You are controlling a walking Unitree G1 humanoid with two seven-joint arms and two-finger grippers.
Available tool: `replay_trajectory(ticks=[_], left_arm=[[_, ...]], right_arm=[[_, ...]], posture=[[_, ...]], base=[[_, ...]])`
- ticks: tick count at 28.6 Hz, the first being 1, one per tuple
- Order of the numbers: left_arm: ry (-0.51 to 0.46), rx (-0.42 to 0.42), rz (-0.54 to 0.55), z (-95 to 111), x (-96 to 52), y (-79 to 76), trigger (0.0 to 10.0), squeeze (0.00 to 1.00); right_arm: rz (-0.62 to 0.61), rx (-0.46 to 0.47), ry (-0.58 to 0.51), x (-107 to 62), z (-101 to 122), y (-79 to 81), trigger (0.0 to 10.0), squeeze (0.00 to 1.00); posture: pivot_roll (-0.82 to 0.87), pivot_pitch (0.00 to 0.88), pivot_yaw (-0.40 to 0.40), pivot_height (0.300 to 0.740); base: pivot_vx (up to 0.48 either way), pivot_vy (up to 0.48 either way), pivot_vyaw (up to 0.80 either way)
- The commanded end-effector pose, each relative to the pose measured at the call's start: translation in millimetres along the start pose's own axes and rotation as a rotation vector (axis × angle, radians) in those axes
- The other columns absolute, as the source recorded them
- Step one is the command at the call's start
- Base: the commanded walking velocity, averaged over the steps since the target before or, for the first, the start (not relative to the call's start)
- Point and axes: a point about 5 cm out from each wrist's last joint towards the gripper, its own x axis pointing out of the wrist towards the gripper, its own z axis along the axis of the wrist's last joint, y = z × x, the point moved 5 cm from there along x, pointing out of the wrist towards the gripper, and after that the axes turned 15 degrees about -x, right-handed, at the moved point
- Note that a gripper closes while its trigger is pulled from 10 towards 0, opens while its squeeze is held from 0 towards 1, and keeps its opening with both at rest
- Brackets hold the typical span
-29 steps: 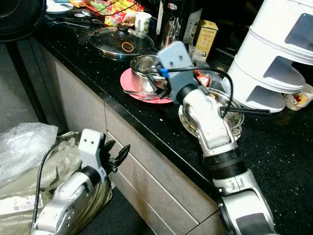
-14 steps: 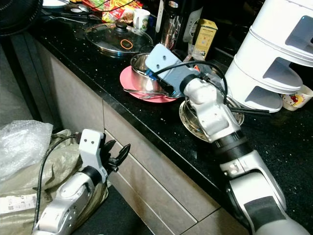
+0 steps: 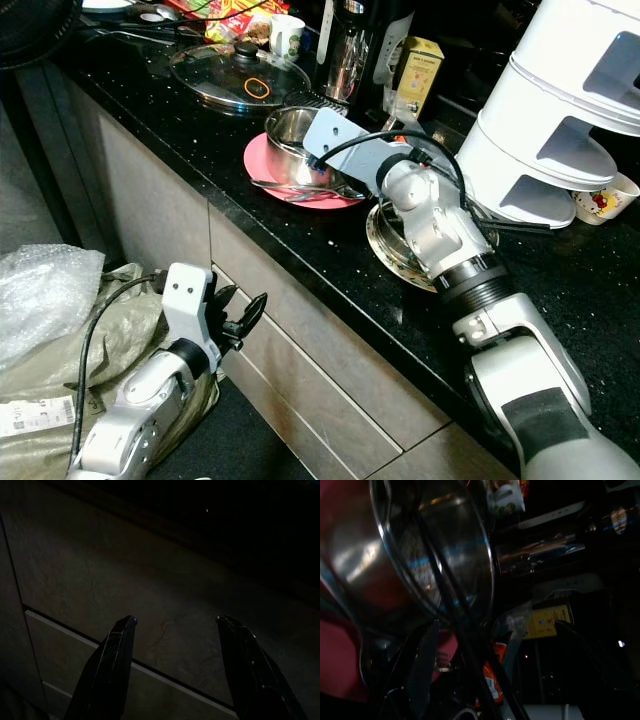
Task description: Kitchen organization
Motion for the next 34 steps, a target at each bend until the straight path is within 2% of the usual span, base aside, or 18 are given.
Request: replay_trajectory(ticks=[1,4,6,16,21,24,34], left_arm=[[0.013,0.005,-0.007,-4,0.5,-3.7,10.0,0.0],[0.013,0.007,-0.008,-4,0.5,-3.7,10.0,0.0],[0.012,0.009,-0.007,-4,1.0,-3.5,10.0,0.0],[0.009,0.012,-0.004,-4,0.9,-4.0,10.0,0.0],[0.009,0.012,-0.003,-4,0.7,-4.2,10.0,0.0],[0.008,0.011,-0.002,-4,0.7,-4.4,10.0,0.0],[0.007,0.011,-0.002,-4,1.1,-5.1,10.0,0.0]], right_arm=[[0.006,-0.039,0.02,2.0,-4,1.1,10.0,0.0],[0.006,-0.061,0.017,3.4,-3,-0.3,10.0,0.0],[0.016,-0.133,0.013,6.9,1,-3.4,10.0,0.0],[0.01,-0.209,0.049,11.7,-2,-14.7,10.0,0.0],[0.034,-0.242,0.073,12.3,-5,-13.7,10.0,0.0],[0.089,-0.279,0.108,12.5,-12,-7.6,10.0,0.0],[0.116,-0.314,0.144,13.9,-19,-6.3,10.0,0.0]], posture=[[0.15,0.042,-0.219,0.74],[0.15,0.042,-0.219,0.74],[0.15,0.039,-0.222,0.74],[0.15,0.039,-0.225,0.74],[0.15,0.041,-0.226,0.74],[0.15,0.041,-0.226,0.74],[0.15,0.042,-0.225,0.74]], base=[[0.0,0.0,0.0],[0.0,0.0,0.0],[0.0,0.0,0.0],[0.0,0.0,0.0],[0.0,0.0,0.0],[0.0,0.0,0.0],[0.0,0.0,0.0]])
